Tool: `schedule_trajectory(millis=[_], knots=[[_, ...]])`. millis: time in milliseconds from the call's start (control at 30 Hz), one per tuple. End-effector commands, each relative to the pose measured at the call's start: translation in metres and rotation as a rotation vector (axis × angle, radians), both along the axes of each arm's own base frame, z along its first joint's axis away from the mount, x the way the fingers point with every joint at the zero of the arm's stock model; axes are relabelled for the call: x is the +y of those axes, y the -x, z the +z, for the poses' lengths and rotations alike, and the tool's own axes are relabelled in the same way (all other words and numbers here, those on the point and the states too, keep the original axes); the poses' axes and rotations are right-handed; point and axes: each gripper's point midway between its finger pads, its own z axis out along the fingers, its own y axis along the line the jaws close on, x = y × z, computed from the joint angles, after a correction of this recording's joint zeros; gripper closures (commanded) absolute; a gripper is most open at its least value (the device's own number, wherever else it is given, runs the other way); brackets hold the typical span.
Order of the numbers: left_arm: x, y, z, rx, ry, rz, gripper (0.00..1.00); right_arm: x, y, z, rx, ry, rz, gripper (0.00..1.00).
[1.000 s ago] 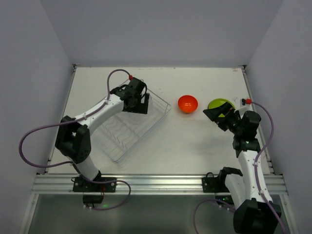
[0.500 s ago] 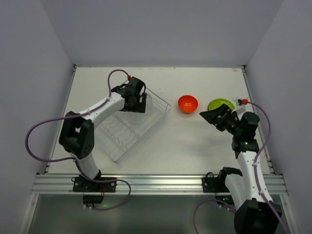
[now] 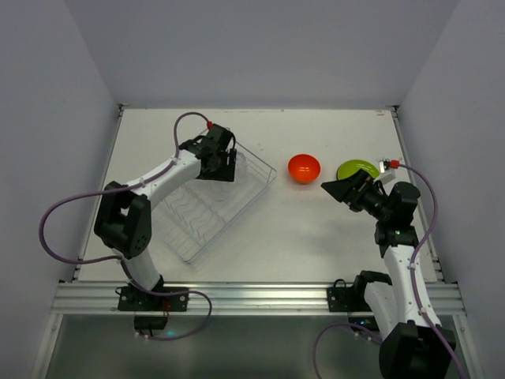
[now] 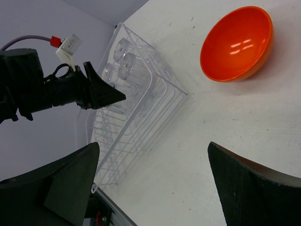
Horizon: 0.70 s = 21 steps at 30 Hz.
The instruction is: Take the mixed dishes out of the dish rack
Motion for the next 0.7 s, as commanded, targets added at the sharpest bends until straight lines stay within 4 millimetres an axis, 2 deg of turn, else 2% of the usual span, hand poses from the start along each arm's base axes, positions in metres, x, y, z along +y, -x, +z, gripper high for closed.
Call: schedule_trajectory(millis=[0,67,300,467,533,600,633,667], knots=[[-0.006,-0.002,0.037,-0.090,0.068,-0.013,0.95,0.004,0.001,0.008,-0.045,0.000,0.029,0.01],[-0.006,-0.001,0.049,-0.115,0.082,-0.017,1.00,0.004,0.001,0.008,-0.045,0.001,0.028,0.01],[-0.008,0.007,0.082,-0.165,0.117,-0.035,1.00,0.003,0.000,0.008,-0.045,0.003,0.025,0.01],[-0.023,0.023,0.122,-0.228,0.226,-0.092,1.00,0.006,0.001,0.009,-0.058,-0.001,0.045,0.01],[-0.029,0.033,0.147,-0.287,0.271,-0.114,1.00,0.013,0.007,0.016,-0.098,-0.024,0.103,0.01],[-0.033,0.042,0.158,-0.314,0.309,-0.131,1.00,0.024,0.018,0.025,-0.156,-0.063,0.190,0.01],[-0.036,0.048,0.175,-0.357,0.358,-0.154,1.00,0.028,0.022,0.029,-0.176,-0.075,0.220,0.01],[-0.039,0.053,0.180,-0.368,0.384,-0.160,1.00,0.031,0.025,0.032,-0.197,-0.082,0.247,0.01]])
